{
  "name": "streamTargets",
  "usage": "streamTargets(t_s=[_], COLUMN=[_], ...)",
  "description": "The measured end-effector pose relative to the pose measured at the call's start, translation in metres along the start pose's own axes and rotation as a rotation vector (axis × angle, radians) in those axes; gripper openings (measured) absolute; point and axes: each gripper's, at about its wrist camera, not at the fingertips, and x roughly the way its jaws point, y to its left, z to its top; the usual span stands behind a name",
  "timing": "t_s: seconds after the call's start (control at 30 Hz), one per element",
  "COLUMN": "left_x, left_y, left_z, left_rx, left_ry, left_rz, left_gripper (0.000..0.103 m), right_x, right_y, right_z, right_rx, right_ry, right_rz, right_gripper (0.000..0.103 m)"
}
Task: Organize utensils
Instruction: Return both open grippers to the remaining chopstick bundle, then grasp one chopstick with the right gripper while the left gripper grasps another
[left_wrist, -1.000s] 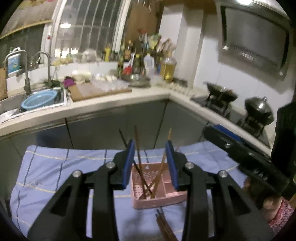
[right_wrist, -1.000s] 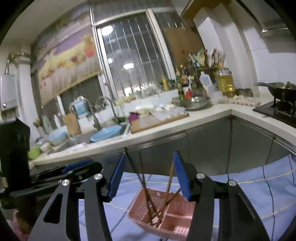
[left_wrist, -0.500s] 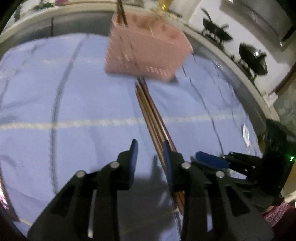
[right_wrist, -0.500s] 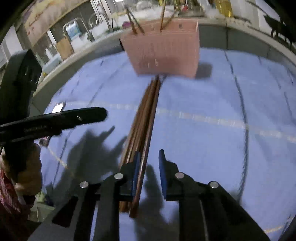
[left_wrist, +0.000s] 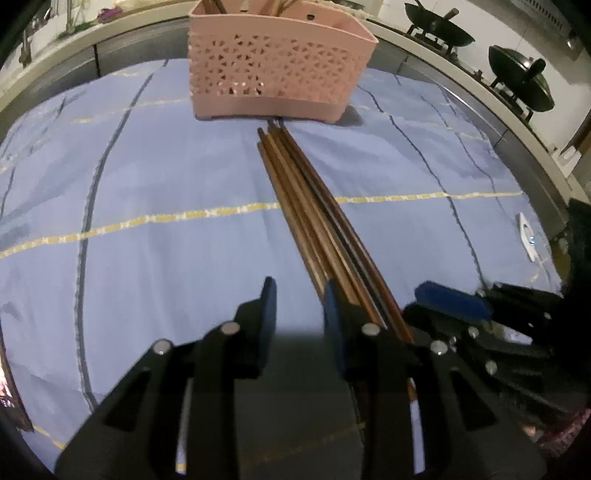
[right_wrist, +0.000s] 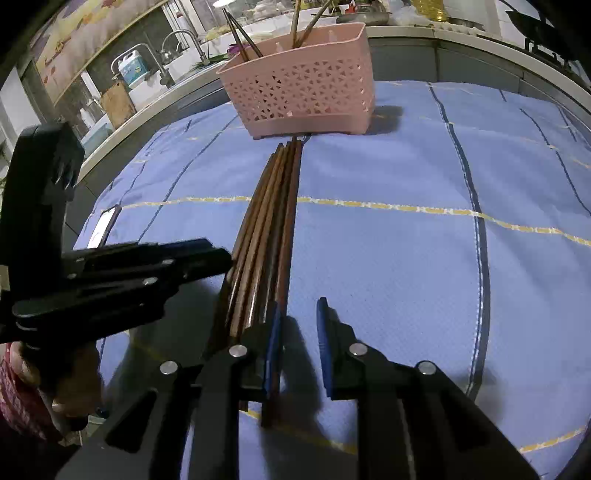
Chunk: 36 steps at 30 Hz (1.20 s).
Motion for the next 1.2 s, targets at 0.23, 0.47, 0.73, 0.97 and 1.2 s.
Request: streamTargets(t_s=[0.23,0.47,0.73,0.97,1.2], left_x=[0.006,0.004,0.011,0.005,-0.014], left_y=[-0.004,-0.002,-0.014,-0.002,0.026], left_z=[0.010,0.007,0.013,0.007,-0.017], left_rx=[-0.017,-0.038,0.014,0.022,0.024], left_ry=[0.016,0.019,0.003,-0.005,0.016], left_rz=[0.029,0.045,0.129,0.127,0.088], left_gripper=[0.023,0.022,0.021,0.007,0.007], right_x=[0.002,0.004,0.006,0.002,-0.016], right_y=[0.004,0.016,0.015,-0.007,-0.011], right_z=[0.000,-0.004,-0.004,-0.004,-0.024], right_rx=[-0.018,-0.085,-0.082,-0.018,-0.009], right_ry=[-0.013,-0.030,-0.052,-0.063,-0.039], right_rz=[-0.013,-0.058,-0.079,-0.105,-0.122], right_gripper=[0.020,0.020,0.020,0.006,0.006])
